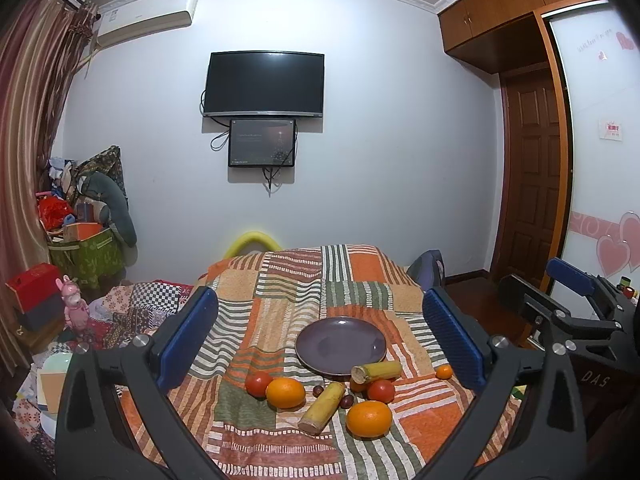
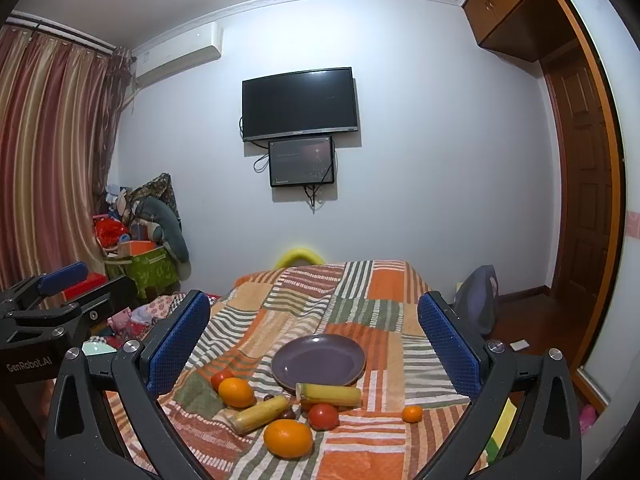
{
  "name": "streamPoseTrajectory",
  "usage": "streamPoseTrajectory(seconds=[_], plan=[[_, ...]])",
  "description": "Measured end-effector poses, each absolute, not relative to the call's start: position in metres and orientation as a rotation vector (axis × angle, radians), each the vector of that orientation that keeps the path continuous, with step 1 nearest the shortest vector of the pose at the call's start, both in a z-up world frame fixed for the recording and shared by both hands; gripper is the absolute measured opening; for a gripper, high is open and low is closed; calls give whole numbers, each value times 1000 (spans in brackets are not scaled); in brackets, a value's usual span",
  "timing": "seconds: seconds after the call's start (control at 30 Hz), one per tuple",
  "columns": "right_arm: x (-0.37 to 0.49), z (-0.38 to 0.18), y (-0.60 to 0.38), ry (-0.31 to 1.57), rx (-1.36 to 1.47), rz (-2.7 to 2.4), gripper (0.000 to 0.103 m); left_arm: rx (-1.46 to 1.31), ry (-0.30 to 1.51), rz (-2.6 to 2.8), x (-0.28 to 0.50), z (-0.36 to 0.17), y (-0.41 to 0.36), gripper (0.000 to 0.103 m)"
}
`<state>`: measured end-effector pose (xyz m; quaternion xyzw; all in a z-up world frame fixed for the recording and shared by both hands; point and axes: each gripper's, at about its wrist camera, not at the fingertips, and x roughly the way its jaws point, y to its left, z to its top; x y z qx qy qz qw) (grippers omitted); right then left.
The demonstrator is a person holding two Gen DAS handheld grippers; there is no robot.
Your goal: Organize fruits
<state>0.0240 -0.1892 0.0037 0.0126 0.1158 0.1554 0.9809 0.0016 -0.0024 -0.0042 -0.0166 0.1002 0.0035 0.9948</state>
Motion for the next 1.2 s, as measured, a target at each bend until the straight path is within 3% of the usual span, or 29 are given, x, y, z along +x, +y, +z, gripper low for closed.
streamPoseTrajectory(seconds=[1.2], plan=[[24,6,-188,227,27,320,103,-32,209,3,3,-10,-6,103]])
